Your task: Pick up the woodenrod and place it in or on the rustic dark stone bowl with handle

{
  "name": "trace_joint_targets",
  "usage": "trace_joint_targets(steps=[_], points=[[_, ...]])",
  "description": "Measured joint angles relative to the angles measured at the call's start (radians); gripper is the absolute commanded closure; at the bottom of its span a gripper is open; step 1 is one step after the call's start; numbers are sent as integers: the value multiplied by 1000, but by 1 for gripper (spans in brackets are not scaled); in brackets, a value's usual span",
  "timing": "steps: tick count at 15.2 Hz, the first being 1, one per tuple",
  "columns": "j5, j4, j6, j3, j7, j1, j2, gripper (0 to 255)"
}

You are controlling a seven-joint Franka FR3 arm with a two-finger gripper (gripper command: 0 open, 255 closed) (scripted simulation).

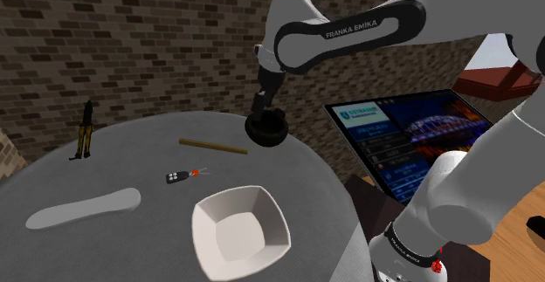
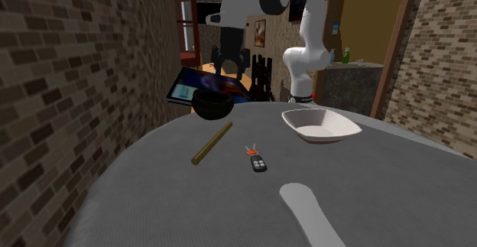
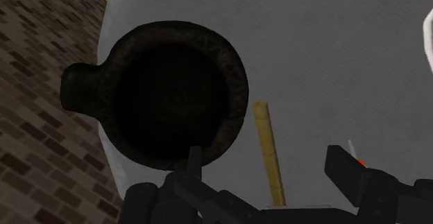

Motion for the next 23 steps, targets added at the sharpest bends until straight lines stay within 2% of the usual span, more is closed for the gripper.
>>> trace_joint_targets(steps=[5,15,23], points=[[-41,79,81,29,-13,24,157,0],[-158,316,178,61,-15,92,494,0],[-183,333,243,53,-2,103,578,0]])
